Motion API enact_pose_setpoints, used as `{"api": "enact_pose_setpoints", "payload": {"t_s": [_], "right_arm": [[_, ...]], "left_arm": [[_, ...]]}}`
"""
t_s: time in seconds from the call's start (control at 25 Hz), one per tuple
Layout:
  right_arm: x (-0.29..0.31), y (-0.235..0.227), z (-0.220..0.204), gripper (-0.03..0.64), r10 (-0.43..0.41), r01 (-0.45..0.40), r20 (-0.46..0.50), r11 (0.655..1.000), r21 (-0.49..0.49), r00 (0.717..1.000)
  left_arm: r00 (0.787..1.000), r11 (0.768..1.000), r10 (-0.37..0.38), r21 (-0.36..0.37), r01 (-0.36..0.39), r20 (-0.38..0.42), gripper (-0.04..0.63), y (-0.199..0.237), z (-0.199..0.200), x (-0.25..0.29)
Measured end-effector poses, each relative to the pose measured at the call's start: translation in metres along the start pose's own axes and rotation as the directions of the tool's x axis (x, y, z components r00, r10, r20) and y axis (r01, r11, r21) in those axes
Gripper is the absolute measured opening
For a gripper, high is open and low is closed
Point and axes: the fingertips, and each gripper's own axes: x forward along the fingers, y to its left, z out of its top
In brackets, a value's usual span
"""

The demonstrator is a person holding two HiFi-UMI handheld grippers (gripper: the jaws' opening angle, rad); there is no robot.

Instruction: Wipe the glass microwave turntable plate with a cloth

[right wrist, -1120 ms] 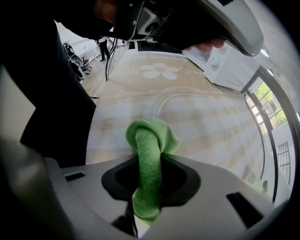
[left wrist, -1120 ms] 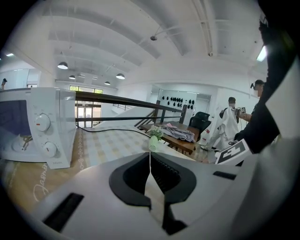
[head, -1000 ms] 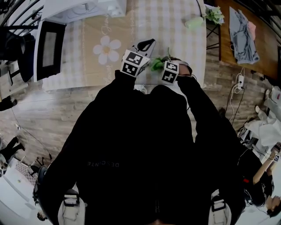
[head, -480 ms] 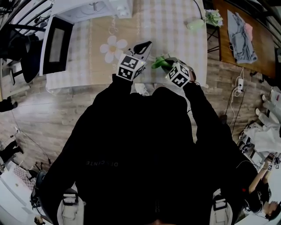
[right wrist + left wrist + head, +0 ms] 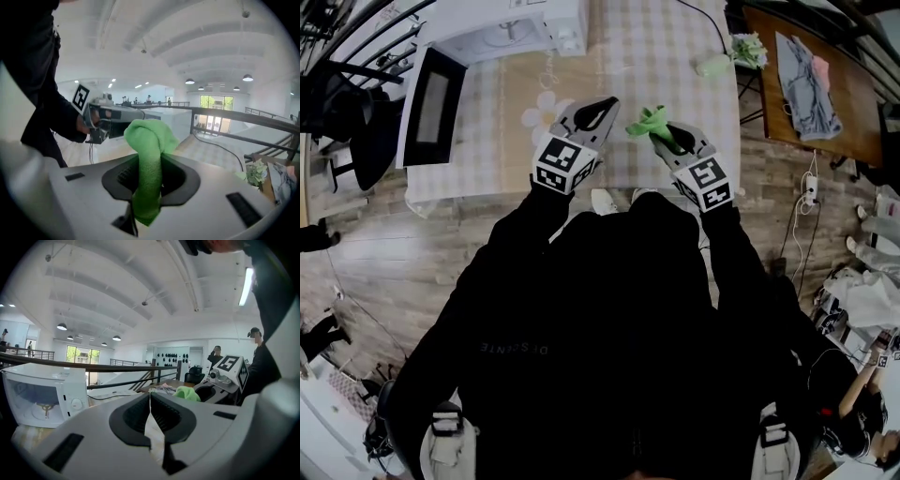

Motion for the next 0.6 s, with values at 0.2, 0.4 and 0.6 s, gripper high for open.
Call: {"api": "enact_pose_setpoints", "payload": {"t_s": [0.2,0.4,0.6], "right_arm": [[-0.031,-0.001,0.055,0.103,-0.029,0.014,0.208,0.997,0.074,0.978],[-0.053,-0.006,0.091,0.103,-0.061,0.030,0.326,0.995,0.099,0.943],[-0.071,-0.008,0.119,0.102,-0.081,0.049,0.402,0.995,0.090,0.912]], "left_arm": [[0.997,0.999,-0.032,0.019,0.031,0.068,0.021,-0.010,0.034,-0.016],[0.989,0.998,-0.068,0.018,0.066,0.131,0.021,-0.019,0.063,-0.027],[0.980,0.994,-0.096,0.067,0.086,0.172,0.021,-0.030,0.087,-0.035]]}}
